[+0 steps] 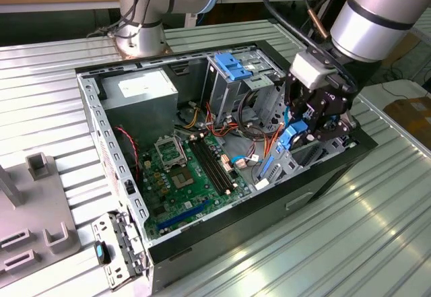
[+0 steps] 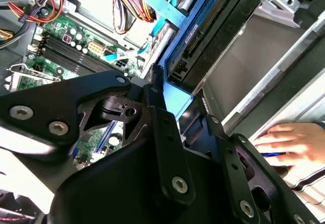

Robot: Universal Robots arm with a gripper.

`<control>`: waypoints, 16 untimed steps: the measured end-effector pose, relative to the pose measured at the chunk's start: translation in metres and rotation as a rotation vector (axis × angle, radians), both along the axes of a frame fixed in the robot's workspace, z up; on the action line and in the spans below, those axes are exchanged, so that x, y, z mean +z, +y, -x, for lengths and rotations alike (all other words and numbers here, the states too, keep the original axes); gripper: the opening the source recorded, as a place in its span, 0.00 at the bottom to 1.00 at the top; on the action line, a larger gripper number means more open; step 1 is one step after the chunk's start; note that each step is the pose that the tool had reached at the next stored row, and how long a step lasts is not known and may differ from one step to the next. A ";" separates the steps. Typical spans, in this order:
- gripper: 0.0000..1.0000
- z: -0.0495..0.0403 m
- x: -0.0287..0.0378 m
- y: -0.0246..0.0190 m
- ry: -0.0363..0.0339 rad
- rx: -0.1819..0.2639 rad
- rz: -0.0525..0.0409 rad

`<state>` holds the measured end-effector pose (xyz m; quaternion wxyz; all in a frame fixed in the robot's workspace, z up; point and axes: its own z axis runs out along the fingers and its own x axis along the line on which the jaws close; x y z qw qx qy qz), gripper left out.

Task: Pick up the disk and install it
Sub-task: 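Insert the disk into the insertion slot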

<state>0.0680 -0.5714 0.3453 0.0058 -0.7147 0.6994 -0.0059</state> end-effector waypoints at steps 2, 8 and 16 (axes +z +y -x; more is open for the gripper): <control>0.36 0.0000 -0.0045 -0.0001 0.0000 0.000 -0.0001; 0.36 0.0000 -0.0105 -0.0001 0.0000 0.000 0.0001; 0.44 0.0000 -0.0108 -0.0001 0.0000 0.000 0.0001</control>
